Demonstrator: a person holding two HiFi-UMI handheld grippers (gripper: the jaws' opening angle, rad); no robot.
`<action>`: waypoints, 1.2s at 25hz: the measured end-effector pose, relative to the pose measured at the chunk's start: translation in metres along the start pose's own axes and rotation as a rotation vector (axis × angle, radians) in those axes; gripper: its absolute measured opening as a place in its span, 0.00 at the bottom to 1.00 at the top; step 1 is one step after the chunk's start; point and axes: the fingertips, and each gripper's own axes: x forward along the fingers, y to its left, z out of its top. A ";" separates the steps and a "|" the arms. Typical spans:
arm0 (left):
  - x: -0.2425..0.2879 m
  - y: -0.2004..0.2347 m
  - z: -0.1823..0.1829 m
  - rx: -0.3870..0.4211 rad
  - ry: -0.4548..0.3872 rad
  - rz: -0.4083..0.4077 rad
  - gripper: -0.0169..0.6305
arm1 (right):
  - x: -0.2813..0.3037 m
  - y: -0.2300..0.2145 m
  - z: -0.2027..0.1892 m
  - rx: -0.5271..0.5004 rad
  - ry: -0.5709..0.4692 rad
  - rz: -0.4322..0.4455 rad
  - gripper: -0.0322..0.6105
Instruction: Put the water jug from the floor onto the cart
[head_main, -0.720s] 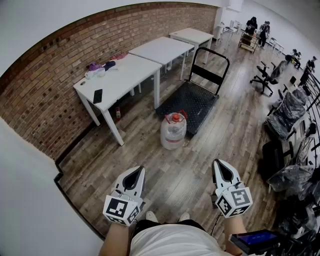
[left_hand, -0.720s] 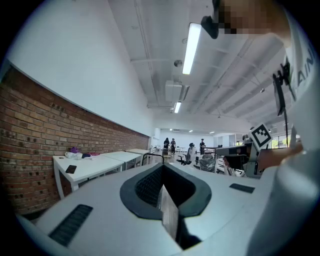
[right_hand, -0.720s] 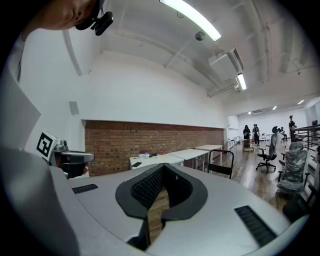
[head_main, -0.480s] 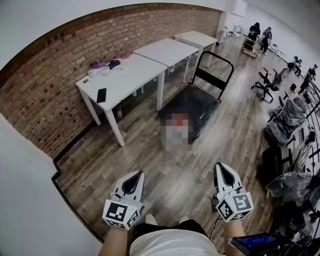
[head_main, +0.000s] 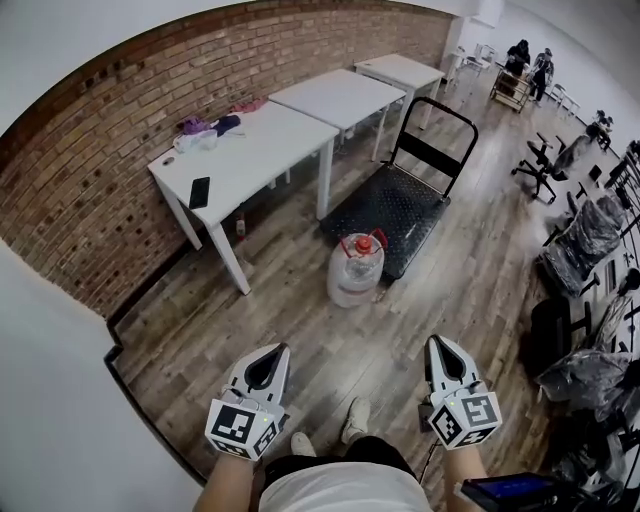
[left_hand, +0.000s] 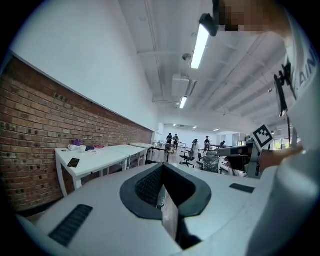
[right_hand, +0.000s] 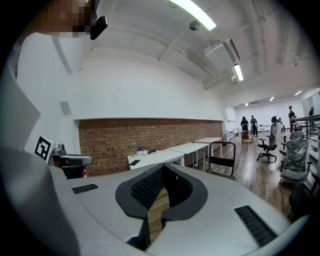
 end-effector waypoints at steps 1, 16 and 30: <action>0.010 -0.001 0.001 0.004 0.003 0.001 0.02 | 0.006 -0.008 -0.002 0.005 0.002 0.004 0.05; 0.188 -0.033 0.026 0.052 0.015 0.011 0.02 | 0.095 -0.154 -0.010 0.024 0.022 0.047 0.05; 0.276 0.023 0.024 -0.019 0.032 -0.028 0.02 | 0.177 -0.172 -0.007 0.032 0.076 0.030 0.05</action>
